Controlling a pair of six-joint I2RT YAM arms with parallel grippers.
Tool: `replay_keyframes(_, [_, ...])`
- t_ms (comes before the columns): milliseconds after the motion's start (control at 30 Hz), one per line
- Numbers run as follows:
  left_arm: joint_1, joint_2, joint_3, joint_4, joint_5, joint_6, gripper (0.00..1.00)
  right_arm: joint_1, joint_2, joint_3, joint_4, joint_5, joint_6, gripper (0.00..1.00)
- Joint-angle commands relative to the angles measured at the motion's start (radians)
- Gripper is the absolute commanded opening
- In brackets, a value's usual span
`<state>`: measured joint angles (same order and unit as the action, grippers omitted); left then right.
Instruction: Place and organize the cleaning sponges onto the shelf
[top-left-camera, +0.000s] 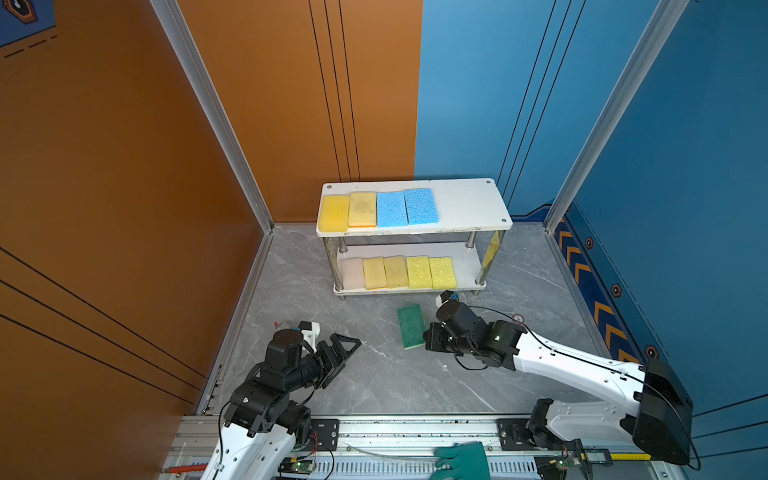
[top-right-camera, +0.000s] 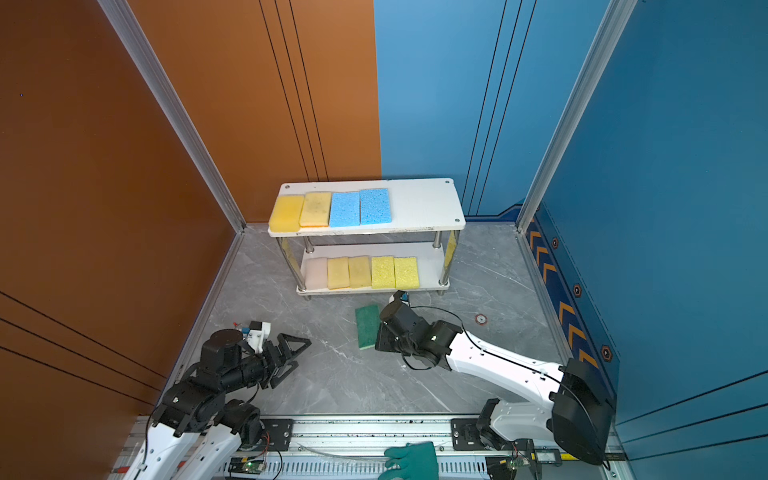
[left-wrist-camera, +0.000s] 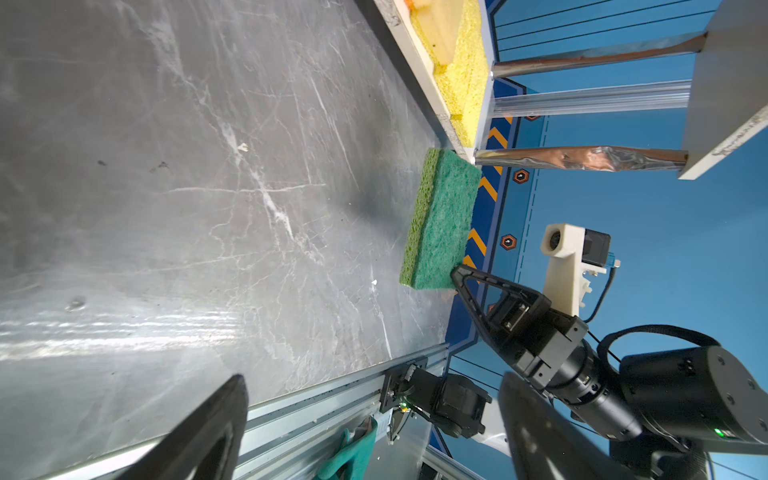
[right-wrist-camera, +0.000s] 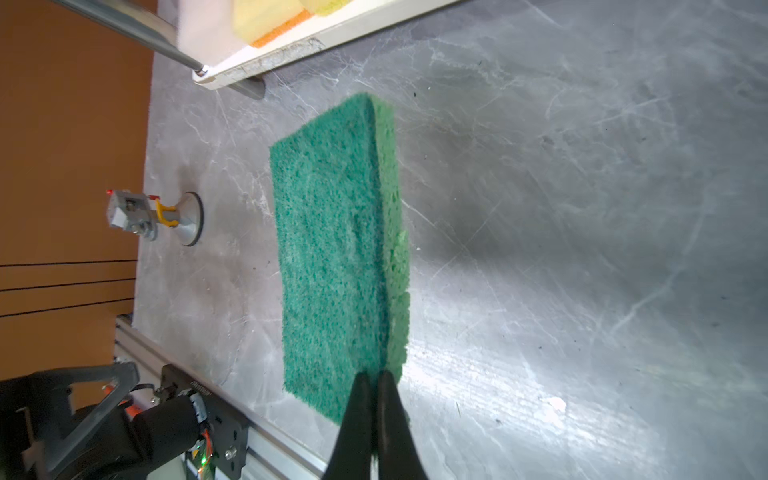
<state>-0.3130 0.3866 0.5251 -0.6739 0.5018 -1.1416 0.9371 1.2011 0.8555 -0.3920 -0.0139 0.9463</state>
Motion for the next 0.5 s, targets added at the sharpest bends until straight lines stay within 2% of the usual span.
replay_keyframes(0, [0.007, 0.047, 0.017, 0.207, 0.105, -0.026, 0.95, -0.047, -0.111, -0.008, -0.087, -0.073, -0.018, 0.0])
replay_keyframes(133, [-0.005, 0.15, 0.056, 0.395, 0.176, -0.044, 0.95, -0.142, -0.213, 0.04, -0.174, -0.206, -0.058, 0.0])
replay_keyframes(233, [-0.033, 0.236, 0.113, 0.474, 0.208, -0.026, 0.96, -0.205, -0.236, 0.129, -0.274, -0.297, -0.114, 0.0])
replay_keyframes(367, [-0.091, 0.34, 0.192, 0.56, 0.229, 0.003, 0.96, -0.256, -0.226, 0.262, -0.39, -0.363, -0.177, 0.0])
replay_keyframes(467, [-0.14, 0.394, 0.23, 0.601, 0.222, 0.014, 0.96, -0.273, -0.216, 0.325, -0.403, -0.396, -0.178, 0.0])
